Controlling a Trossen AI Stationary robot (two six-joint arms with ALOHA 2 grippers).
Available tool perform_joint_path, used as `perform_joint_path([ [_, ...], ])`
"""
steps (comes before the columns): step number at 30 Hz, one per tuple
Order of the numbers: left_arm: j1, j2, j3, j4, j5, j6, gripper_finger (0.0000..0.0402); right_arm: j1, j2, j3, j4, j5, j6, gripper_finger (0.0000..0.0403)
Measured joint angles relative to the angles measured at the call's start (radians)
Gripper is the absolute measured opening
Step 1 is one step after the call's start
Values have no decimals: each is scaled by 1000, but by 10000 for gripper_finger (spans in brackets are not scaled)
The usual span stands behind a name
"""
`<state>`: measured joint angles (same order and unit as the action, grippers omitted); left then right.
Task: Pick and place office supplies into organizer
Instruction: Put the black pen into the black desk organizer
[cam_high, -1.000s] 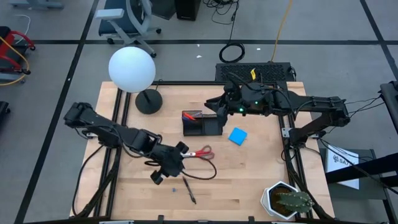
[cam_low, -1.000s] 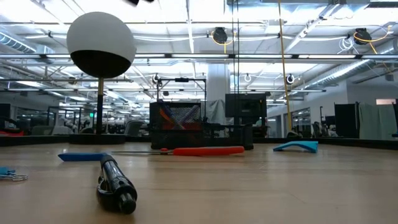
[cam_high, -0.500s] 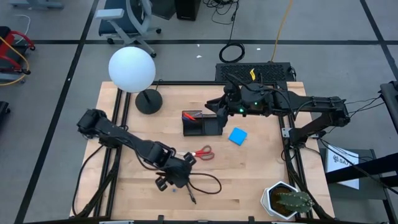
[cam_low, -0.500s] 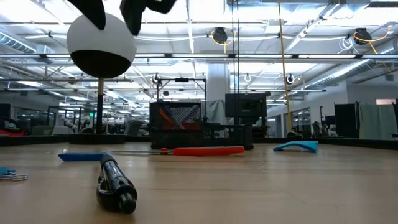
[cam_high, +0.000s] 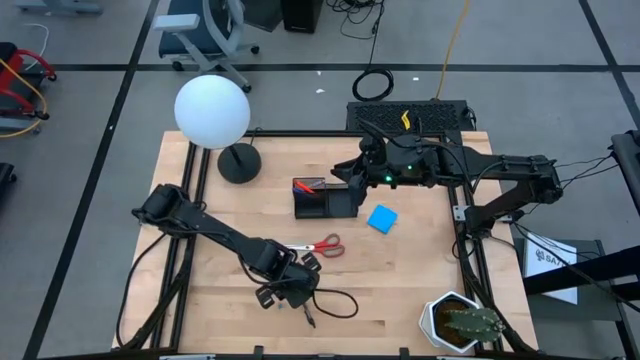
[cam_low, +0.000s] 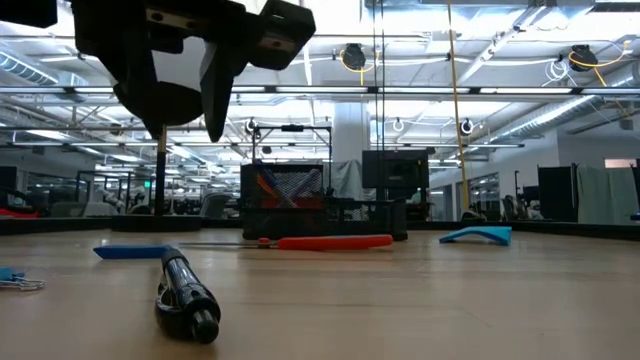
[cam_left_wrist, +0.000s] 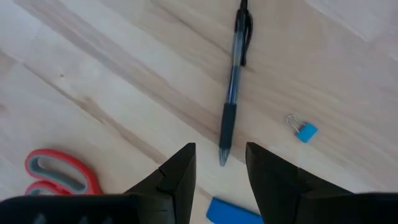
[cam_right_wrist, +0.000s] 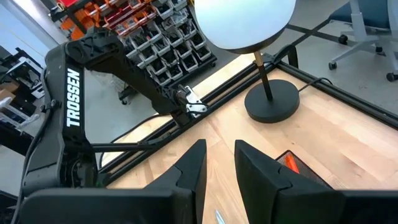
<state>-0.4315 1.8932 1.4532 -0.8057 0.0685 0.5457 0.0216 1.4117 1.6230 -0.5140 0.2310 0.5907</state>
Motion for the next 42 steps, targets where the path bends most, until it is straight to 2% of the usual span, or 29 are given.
perform_joint_path([
  [14, -12, 17, -10, 45, 2, 3, 147, 13, 0, 0, -3, 0, 19, 73],
  [35, -18, 223, -5, 144, 7, 2, 147, 66, 1, 0, -16, 3, 57, 73],
  [38, -18, 226, -6, 151, 18, 2, 134, 66, 1, 0, -15, 3, 57, 73],
  [42, -21, 228, -8, 151, 22, 2, 85, 66, 1, 0, -15, 4, 57, 73],
])
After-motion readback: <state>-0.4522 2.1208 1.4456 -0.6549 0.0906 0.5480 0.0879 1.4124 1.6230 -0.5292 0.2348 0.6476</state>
